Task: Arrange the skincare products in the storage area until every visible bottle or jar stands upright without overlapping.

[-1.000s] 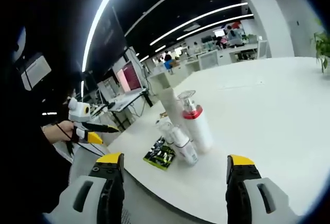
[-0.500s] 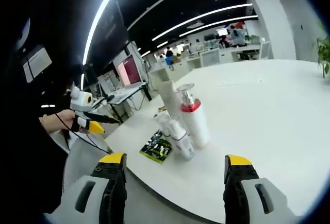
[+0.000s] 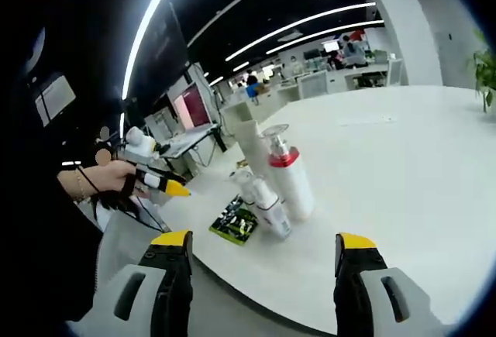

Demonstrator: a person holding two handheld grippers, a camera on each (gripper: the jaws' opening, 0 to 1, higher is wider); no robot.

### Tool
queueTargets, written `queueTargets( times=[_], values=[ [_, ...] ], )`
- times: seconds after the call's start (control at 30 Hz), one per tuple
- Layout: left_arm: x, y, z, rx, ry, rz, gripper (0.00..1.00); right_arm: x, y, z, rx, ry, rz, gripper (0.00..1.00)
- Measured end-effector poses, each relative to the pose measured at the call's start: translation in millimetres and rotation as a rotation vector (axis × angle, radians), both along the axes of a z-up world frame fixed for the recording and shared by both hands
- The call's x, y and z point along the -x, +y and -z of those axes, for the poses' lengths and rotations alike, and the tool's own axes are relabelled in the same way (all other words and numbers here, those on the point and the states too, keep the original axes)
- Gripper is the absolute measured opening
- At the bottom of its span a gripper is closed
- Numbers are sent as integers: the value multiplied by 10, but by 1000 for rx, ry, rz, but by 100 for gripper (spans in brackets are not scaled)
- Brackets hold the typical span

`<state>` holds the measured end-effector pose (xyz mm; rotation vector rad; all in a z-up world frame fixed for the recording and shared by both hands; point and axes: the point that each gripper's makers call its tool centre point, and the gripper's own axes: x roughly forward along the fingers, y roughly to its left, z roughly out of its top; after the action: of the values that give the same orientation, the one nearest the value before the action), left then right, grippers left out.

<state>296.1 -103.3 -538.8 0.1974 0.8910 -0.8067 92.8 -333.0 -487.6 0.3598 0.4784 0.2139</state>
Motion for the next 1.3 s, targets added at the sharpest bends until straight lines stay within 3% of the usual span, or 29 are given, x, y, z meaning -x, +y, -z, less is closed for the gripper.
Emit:
queueTargets(
  times=[0.17,0.67,0.77,1.0,1.13,1.3],
  values=[
    [-261,-42,87,-54,-56,-61,95,-1,-45,-15,-22,-12,21,75],
    [-898,-123,329,-63,-58,-219,76,-8,-56,-44,-46,-16,43,74],
    [-891,-102,349,-82,-44,-246,73,-9,-72,-43,-52,-17,48,74],
    [-993,-187,443,-106,-70,-260,68,-8,-99,-39,-68,-19,58,73],
    [-997,-202,436,-79,-44,-292,67,-7,-113,-31,-69,-19,62,73],
    [-1025,-197,485,-92,-41,-299,64,-9,-116,-32,-74,-19,68,72]
  ],
)
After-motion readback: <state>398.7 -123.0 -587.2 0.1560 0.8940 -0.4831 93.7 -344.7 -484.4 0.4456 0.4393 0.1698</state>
